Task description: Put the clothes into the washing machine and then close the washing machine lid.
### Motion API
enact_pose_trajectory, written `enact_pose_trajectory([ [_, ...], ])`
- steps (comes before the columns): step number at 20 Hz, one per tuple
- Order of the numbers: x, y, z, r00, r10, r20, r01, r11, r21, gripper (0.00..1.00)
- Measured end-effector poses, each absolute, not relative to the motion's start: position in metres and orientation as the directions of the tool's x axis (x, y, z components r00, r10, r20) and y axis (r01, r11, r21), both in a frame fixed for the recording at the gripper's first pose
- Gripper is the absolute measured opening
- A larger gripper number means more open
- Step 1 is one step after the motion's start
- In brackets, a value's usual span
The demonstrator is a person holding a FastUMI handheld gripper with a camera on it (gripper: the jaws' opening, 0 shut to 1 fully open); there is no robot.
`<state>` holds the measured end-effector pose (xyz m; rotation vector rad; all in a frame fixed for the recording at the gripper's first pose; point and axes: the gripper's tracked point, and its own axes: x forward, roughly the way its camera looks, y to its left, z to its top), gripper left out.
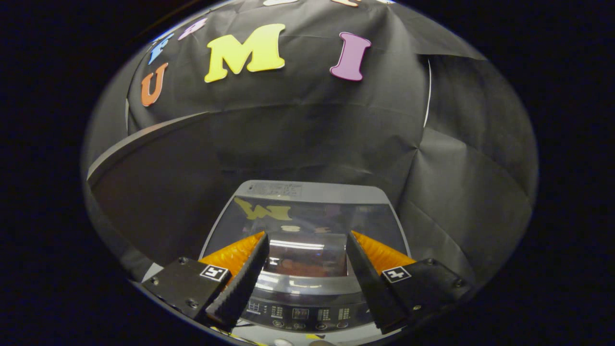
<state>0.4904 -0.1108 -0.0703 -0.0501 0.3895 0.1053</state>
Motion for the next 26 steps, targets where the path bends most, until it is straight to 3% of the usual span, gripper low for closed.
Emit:
enact_pose_trajectory([
  [7, 0.394, -0.112, -0.057, 0.944, 0.071, -0.322, -0.078, 0.997, -0.008, 1.0],
  [17, 0.141, -0.068, -0.042, 0.984, -0.024, -0.175, 0.031, 0.999, 0.036, 1.0],
  [20, 0.076, -0.048, -0.029, 0.992, -0.016, -0.125, 0.02, 0.999, 0.031, 1.0],
  [26, 0.017, -0.013, -0.013, 0.999, 0.028, -0.038, -0.027, 1.0, 0.015, 1.0],
])
